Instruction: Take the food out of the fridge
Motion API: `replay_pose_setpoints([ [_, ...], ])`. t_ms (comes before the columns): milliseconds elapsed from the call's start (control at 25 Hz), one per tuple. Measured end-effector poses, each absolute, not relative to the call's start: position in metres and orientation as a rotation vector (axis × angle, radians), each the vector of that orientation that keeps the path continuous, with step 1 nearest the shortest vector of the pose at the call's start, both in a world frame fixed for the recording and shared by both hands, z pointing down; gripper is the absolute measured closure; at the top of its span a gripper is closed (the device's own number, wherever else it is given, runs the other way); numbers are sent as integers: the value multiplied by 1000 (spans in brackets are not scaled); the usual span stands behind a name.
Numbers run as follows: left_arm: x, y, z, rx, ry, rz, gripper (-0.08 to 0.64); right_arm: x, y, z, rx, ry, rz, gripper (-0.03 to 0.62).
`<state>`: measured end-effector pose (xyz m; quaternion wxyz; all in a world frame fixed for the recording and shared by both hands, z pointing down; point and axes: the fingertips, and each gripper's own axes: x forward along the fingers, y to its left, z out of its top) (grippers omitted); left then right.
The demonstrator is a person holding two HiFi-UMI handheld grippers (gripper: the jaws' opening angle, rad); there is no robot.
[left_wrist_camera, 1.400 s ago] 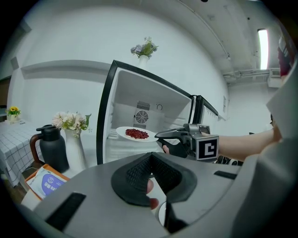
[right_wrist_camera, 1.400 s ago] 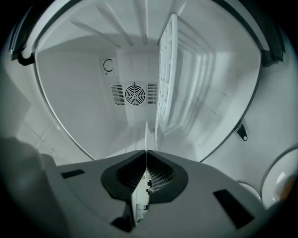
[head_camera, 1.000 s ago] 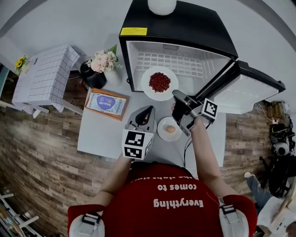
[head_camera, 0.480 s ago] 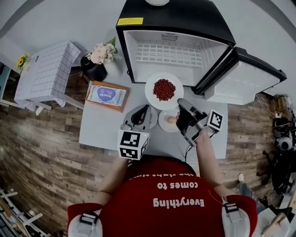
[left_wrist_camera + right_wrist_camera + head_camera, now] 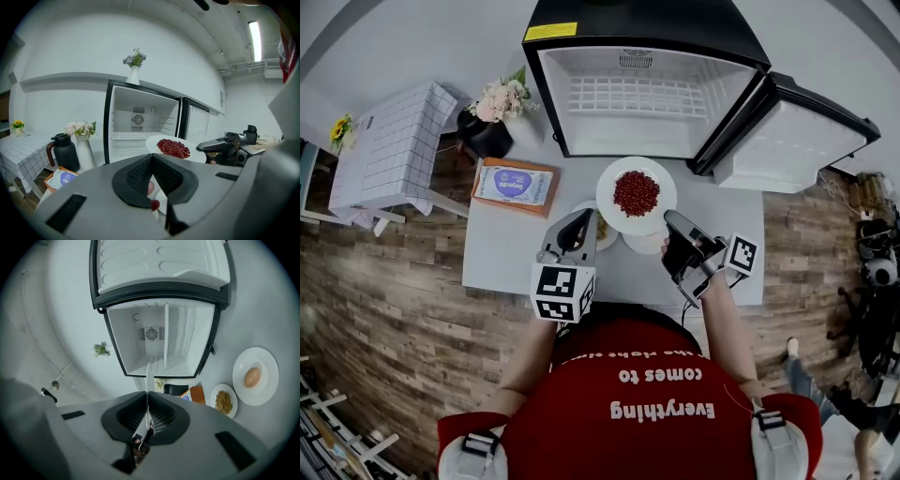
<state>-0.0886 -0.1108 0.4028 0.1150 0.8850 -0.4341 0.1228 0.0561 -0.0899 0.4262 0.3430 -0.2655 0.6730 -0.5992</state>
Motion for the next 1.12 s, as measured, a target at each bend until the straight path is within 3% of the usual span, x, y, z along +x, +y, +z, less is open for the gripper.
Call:
replay_pose_setpoints([
  [1120,-90,-107,397,2622,-1262,338,552,56,-67,408,-665,1743,-1482,571],
])
